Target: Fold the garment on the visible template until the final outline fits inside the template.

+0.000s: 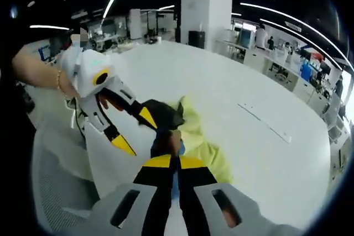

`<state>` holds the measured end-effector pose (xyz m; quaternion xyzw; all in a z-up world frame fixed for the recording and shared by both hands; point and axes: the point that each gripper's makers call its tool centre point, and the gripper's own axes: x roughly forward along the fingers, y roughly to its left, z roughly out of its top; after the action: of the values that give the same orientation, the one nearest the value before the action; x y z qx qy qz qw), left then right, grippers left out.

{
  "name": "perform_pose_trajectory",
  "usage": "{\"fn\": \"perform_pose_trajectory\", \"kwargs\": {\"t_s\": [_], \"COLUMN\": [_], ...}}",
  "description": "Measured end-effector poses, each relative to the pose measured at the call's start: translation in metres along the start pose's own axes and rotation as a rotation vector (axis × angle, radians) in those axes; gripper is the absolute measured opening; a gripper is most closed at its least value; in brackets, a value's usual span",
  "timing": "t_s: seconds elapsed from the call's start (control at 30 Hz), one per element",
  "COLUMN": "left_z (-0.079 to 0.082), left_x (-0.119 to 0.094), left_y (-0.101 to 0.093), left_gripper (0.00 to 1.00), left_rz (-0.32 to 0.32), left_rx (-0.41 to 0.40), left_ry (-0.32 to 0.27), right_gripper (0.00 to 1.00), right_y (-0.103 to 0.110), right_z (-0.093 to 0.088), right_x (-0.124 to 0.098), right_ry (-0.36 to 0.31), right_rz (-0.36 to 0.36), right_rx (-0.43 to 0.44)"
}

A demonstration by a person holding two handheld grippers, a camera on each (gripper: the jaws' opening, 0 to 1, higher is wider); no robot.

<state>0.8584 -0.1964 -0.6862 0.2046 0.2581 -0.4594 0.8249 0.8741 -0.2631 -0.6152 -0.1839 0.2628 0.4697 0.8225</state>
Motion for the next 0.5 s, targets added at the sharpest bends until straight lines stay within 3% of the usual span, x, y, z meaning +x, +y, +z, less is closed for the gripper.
{"fn": "perform_pose_trajectory", "kwargs": {"t_s": [0.2, 0.37, 0.5], "left_z": [-0.001, -0.009, -0.011], "left_x": [0.008, 0.017, 0.023], "left_y": [0.007, 0.011, 0.014], "left_gripper": [0.32, 0.29, 0.15], "left_rz": [0.028, 0.042, 0.07], "left_rx": [0.062, 0.182, 0.24], "left_ry": [-0.011, 0.032, 0.046], "right_gripper": [0.03, 0.03, 0.03], "right_y": [0.002, 0.003, 0.002], "right_z": [0.011, 0.012, 0.011], "right_x": [-0.002, -0.002, -0.003], "right_ry": [-0.014, -0.018, -0.018], "right_rz": [0.01, 0.014, 0.01], "right_rx": [-0.015, -0.013, -0.007]}}
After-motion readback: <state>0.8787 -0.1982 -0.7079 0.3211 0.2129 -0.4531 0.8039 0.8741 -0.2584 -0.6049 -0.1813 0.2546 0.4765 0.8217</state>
